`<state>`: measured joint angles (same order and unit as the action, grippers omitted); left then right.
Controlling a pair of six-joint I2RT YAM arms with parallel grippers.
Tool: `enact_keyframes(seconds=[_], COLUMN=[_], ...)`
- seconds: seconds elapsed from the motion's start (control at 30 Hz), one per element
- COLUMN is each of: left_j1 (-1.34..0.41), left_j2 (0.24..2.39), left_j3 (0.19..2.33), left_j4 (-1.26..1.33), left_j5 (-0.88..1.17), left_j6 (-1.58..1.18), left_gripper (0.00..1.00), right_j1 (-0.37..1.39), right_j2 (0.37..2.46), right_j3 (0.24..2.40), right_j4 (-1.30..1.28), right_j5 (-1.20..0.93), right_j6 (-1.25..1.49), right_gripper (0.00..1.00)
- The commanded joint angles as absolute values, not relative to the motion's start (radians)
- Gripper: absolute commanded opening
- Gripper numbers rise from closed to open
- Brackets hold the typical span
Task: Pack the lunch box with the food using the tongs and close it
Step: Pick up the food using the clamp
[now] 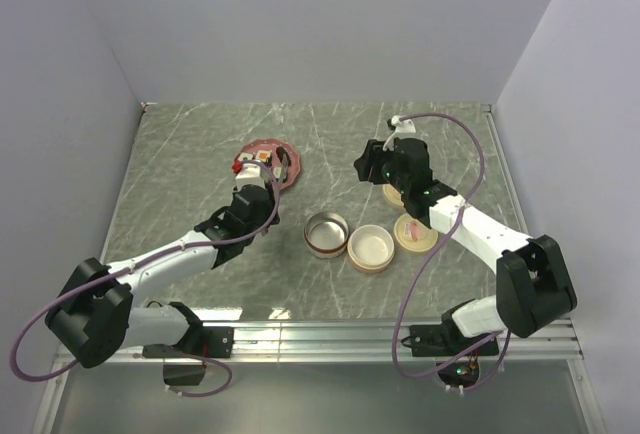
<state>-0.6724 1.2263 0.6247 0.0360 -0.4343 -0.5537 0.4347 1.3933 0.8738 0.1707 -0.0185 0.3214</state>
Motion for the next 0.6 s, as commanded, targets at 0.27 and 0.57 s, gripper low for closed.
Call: enact_keyframes(seconds=[0.27, 0.57], left_j1=[-0.686, -0.696], left_j2=[1.272, 1.321], left_j3=[0.657, 0.684], left_j4=[0.028, 0.003], left_j5=[-0.462, -0.468], left_j6=[-0.574, -0.584], left_gripper=[0.47, 0.47], right_j1=[0.434, 0.434], right_j2=[1.338, 1.322], right_j3=[0.85, 0.842], right_j4=[0.206, 0.209], right_j5=[-0.002, -0.003], right_j6=[0.322, 0.328], right_gripper=[0.59, 0.59])
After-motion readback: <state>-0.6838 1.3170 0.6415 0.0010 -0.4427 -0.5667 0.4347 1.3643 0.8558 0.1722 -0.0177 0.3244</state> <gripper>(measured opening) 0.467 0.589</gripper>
